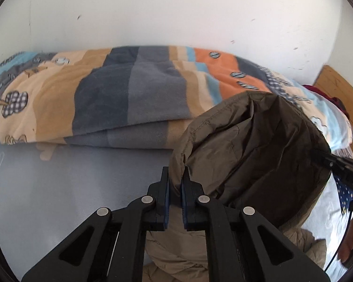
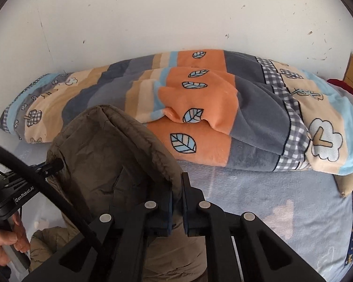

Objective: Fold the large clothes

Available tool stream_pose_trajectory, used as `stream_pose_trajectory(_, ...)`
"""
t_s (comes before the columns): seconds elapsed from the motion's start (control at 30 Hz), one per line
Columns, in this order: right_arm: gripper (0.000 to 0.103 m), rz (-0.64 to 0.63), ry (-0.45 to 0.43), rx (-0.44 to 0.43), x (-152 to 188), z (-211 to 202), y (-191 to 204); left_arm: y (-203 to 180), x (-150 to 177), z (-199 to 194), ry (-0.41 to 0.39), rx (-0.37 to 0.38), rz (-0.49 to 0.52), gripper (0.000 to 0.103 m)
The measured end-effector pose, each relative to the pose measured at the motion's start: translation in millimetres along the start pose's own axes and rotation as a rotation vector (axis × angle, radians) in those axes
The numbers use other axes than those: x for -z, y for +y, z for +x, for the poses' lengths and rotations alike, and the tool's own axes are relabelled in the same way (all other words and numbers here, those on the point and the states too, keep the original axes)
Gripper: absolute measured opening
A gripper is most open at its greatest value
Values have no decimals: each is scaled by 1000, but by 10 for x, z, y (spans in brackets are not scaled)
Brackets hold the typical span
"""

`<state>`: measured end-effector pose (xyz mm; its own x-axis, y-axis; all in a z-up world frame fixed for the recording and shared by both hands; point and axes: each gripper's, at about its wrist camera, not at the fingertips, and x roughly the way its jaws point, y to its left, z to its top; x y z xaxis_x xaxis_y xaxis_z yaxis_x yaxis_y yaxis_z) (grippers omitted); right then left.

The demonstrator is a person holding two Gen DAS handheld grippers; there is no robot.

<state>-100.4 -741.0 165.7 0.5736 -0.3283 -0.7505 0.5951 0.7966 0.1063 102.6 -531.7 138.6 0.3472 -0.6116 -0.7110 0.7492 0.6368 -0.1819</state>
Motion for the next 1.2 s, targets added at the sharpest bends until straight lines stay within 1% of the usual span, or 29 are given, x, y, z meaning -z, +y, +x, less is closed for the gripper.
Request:
stream_pose_trajectory(0.07, 7, 0, -28, -35, 83, -258, -29, -39, 95, -220, -13, 30, 19, 7)
stream_pose_trajectory(0.13, 7, -3, -48, -72, 182, -519, -42, -102, 174, -511, -36, 45, 43, 7)
stream_pose_trajectory(0.2, 7, -13, -72, -88, 294, -825, -46, -178, 251, -865, -63, 65, 71, 7)
stream_pose_trajectory(0.33, 7, -21, -123, -152, 564, -1499, -19, -295, 492, -1649, -123, 102, 112, 7)
stream_pose_trajectory(0.4, 7, -31, -140, -179, 761, -1805, 24, -344, 721, -1991, -123, 122, 128, 7)
stream_pose_trajectory(0.47, 7, -43, -149, -195, 1016, -2068, 84, -377, 1023, -2255, -112, 126, 142, 7)
stream_pose_trajectory(0.5, 7, -55, -148, -201, 1161, -2164, 133, -388, 1190, -2354, -107, 122, 150, 7)
stream_pose_trajectory(0.57, 7, -95, -138, -203, 1495, -2305, 256, -369, 1555, -2477, -89, 120, 134, 8)
stream_pose_trajectory(0.63, 7, -96, -116, -208, 1843, -2335, 323, -313, 1933, -2446, -46, 108, 96, 9)
stream_pose_trajectory(0.67, 7, -88, -91, -207, 2033, -2274, 354, -276, 2121, -2377, -23, 93, 71, 10)
stream_pose_trajectory(0.7, 7, -85, -65, -185, 2214, -2175, 382, -246, 2312, -2264, 9, 65, 53, 11)
stream_pose_trajectory(0.73, 7, -80, -36, -162, 2391, -2039, 402, -210, 2488, -2111, 55, 45, 31, 14)
stream_pose_trajectory(0.77, 7, -66, 6, -144, 2571, -1834, 404, -168, 2650, -1987, 89, 21, 11, 14)
stream_pose_trajectory(0.8, 8, -49, 59, -125, 2711, -1627, 391, -147, 2779, -1862, 125, -12, 0, 14)
stream_pose_trajectory(0.83, 9, -34, 112, -99, 2846, -1411, 378, -133, 2909, -1752, 175, -24, -10, 14)
stream_pose_trajectory(0.87, 9, -38, 137, -68, 2970, -1253, 379, -133, 3000, -1719, 196, -29, -18, 14)
stream_pose_trajectory(0.9, 9, -47, 140, -54, 3030, -1213, 386, -141, 3059, -1760, 195, -45, -16, 14)
stream_pose_trajectory(0.93, 10, -57, 127, -43, 3041, -1267, 407, -162, 3087, -1838, 181, -44, -9, 15)
stream_pose_trajectory(0.97, 14, -74, 116, -43, 3005, -1382, 441, -179, 3096, -1948, 164, -31, -8, 22)
stream_pose_trajectory(1.0, 16, -91, 104, -46, 2962, -1504, 468, -187, 3086, -2080, 142, -20, -16, 26)
stream_pose_trajectory(1.03, 31, -105, 96, -46, 2934, -1643, 487, -188, 3069, -2201, 113, -12, -24, 33)
stream_pose_trajectory(1.07, 50, -112, 102, -47, 2914, -1762, 485, -190, 3029, -2346, 70, -3, -30, 37)
stream_pose_trajectory(1.1, 53, -114, 95, -60, 2903, -1892, 470, -200, 2987, -2444, 35, -2, -29, 39)
stream_pose_trajectory(1.2, 53, -99, 57, -105, 2837, -2237, 430, -272, 2805, -2656, -37, -4, -1, 40)
